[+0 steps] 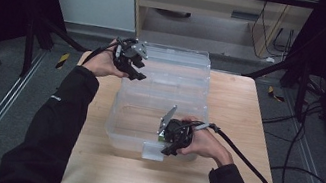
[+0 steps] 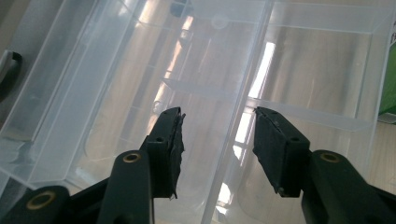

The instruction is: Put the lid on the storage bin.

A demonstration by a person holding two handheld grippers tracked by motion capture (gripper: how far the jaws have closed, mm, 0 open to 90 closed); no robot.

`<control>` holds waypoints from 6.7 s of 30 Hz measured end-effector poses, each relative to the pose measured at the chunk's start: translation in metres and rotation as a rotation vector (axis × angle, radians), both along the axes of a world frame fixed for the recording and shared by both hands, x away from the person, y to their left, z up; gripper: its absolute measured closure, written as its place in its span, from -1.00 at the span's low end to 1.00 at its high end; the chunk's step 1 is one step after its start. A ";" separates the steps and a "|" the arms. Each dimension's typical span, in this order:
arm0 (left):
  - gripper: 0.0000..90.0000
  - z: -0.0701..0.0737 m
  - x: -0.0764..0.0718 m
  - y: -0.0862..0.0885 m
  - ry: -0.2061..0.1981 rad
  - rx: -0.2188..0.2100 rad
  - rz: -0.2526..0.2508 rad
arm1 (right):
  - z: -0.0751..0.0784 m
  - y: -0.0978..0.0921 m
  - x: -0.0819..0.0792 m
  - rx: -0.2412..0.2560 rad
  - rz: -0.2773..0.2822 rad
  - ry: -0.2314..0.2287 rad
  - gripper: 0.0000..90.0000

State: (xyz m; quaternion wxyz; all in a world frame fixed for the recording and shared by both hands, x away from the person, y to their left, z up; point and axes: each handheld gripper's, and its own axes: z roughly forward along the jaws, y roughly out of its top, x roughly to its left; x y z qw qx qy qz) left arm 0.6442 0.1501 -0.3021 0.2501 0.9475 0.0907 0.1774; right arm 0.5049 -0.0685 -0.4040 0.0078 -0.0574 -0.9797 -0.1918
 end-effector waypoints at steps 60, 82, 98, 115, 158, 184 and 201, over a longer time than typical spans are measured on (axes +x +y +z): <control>0.98 0.005 -0.012 -0.016 0.027 0.102 -0.119 | -0.001 -0.001 -0.001 0.015 -0.032 0.014 0.49; 0.98 0.014 -0.055 -0.016 -0.008 0.111 -0.147 | -0.003 -0.002 -0.001 0.032 -0.042 0.023 0.49; 0.98 0.011 -0.082 -0.016 -0.043 0.133 -0.146 | -0.013 0.001 -0.002 0.026 -0.027 0.033 0.38; 0.98 0.006 -0.103 -0.010 -0.051 0.106 -0.149 | -0.011 0.002 -0.007 0.014 -0.038 0.024 0.37; 0.97 -0.013 -0.139 -0.005 -0.018 0.070 -0.135 | 0.004 -0.016 -0.019 0.143 -0.081 -0.082 0.45; 0.96 -0.015 -0.145 -0.011 -0.003 0.116 -0.126 | 0.068 -0.094 -0.015 0.575 -0.404 -0.122 1.00; 0.95 -0.018 -0.148 -0.012 0.019 0.122 -0.131 | 0.078 -0.131 0.015 0.731 -0.743 -0.199 1.00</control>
